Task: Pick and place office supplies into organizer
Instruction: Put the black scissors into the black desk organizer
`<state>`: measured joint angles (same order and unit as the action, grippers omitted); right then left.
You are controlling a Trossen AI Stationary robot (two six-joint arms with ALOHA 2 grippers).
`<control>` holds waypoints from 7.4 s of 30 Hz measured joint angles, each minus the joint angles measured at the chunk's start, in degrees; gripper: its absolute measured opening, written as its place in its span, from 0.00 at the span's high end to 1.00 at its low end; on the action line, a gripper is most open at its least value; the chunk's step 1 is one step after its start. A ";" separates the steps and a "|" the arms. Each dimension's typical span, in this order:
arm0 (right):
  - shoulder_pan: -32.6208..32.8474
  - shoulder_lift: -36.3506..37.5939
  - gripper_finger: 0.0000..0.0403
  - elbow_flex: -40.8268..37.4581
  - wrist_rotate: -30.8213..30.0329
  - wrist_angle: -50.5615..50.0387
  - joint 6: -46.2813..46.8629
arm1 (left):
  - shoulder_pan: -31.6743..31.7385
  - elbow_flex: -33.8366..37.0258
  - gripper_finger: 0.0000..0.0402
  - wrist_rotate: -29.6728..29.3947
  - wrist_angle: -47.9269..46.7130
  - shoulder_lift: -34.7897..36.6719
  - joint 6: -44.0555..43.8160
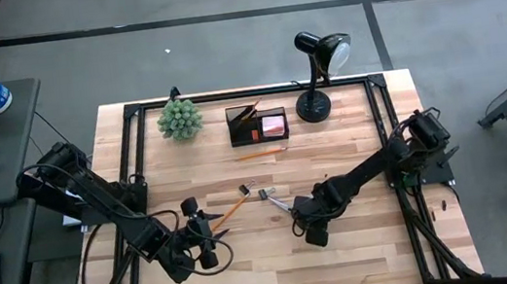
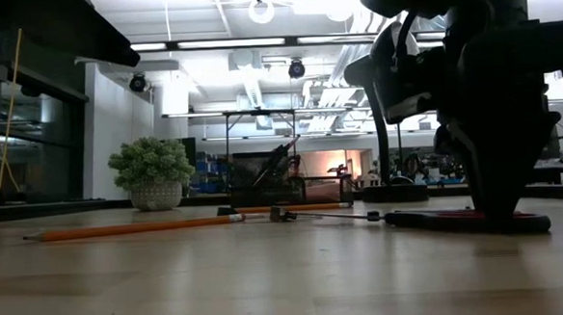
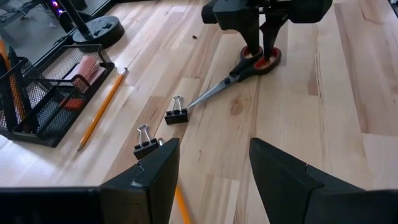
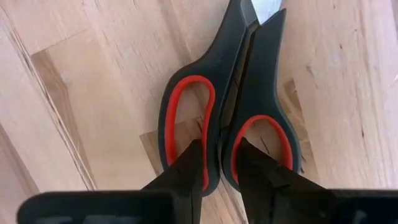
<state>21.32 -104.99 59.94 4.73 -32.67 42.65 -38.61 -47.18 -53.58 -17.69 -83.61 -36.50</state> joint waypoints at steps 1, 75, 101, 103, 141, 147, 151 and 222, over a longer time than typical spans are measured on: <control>0.00 0.00 0.83 0.00 0.00 0.02 0.01 | 0.00 0.00 0.54 0.00 0.00 0.00 0.01; -13.21 21.09 0.82 0.00 6.80 27.12 4.93 | 17.27 -14.68 0.54 11.19 1.56 8.35 100.19; -13.44 21.07 0.82 0.01 8.98 27.73 5.09 | 24.90 -14.75 0.54 16.17 9.54 -1.70 114.69; -13.44 21.07 0.82 0.00 8.98 27.74 5.09 | 25.74 -14.75 0.54 17.28 9.34 -1.86 114.69; -13.44 20.98 0.82 0.00 8.94 28.37 4.68 | 29.59 -14.73 0.95 20.24 10.23 -4.37 110.93; -13.57 21.52 0.75 0.00 8.69 28.46 3.47 | 29.62 -14.73 0.97 17.82 10.21 -4.37 106.57; -14.82 22.28 0.69 0.00 8.94 28.40 3.11 | 29.69 -14.73 0.99 17.79 10.24 -4.36 104.62; -36.74 36.72 0.64 0.02 -7.90 17.11 -36.28 | 85.67 0.19 1.00 80.23 74.34 -19.84 33.40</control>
<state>-15.42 -68.27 59.96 -3.17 -15.56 6.38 47.06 -46.99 26.65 56.64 -103.46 -3.10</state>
